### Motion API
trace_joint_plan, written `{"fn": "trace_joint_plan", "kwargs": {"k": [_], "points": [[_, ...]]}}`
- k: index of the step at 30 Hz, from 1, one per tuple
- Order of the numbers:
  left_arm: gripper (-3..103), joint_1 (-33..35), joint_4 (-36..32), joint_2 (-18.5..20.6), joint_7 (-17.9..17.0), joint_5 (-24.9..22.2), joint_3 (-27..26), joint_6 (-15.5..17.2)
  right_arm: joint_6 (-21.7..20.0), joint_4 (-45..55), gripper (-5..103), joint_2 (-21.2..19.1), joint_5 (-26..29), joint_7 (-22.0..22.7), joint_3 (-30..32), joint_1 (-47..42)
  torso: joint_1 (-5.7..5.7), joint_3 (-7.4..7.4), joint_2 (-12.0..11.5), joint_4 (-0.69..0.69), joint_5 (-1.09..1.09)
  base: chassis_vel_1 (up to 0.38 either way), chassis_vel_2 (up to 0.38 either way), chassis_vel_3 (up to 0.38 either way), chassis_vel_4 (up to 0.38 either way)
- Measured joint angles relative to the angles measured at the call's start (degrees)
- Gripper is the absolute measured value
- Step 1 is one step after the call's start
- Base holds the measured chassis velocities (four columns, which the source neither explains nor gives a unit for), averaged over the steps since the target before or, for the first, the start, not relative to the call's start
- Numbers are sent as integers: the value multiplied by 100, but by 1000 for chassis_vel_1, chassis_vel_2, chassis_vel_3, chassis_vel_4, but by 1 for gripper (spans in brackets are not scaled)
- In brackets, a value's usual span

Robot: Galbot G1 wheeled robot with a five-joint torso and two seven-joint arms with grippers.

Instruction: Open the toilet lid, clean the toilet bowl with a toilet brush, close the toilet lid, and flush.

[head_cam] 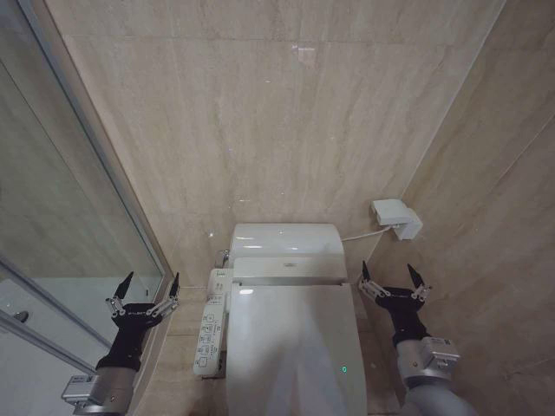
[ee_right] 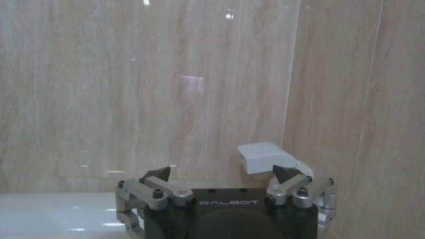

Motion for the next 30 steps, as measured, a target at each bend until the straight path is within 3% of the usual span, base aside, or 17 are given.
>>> {"fn": "trace_joint_plan", "kwargs": {"k": [8,30], "points": [[100,-20,108,11,43,103,67,-307,0,0,100,0,0,0,0,0,0,0,0,0,0,0,0,0,0],[100,411,-235,-336,-138,408,130,-198,0,0,100,0,0,0,0,0,0,0,0,0,1,0,0,0,0]]}}
